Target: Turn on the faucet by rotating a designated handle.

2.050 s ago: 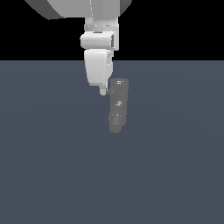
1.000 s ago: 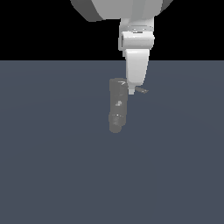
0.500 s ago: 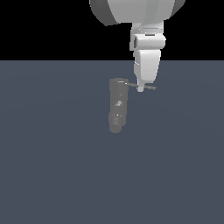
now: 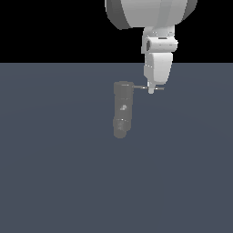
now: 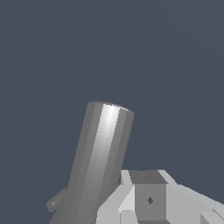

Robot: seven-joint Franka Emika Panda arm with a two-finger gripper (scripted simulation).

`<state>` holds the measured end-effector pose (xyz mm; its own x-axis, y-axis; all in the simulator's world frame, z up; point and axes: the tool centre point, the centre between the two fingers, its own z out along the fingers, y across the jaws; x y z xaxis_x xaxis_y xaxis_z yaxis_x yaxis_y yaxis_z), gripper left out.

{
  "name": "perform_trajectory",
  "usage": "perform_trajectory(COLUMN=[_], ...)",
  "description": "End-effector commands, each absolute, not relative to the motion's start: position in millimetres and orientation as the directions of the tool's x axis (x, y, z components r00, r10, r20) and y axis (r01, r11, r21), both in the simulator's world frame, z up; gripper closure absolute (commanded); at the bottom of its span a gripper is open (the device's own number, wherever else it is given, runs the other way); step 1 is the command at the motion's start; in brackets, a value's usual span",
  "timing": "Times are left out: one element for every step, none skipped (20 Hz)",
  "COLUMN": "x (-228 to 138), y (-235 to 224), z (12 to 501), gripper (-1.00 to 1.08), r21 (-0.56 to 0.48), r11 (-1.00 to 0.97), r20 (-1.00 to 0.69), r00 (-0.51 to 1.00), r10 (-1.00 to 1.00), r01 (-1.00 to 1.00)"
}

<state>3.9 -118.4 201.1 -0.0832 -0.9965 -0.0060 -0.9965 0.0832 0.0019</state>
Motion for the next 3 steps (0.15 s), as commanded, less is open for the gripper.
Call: perform_trajectory(x=[6.3,8.4,8.4], y=[-147.2,-150.6,-150.6], z=[201.2,201.2,201.2], gripper=[1.08,1.08,1.08], r21=[0.000,0.000,0.000], r11=[0.118,0.119,0.119], r20=[0.000,0.000,0.000], r00=[-0.118,-0.119,-0.119], r10=[-0.993,-0.993,-0.993], r01=[-0.993,-0.993,-0.993])
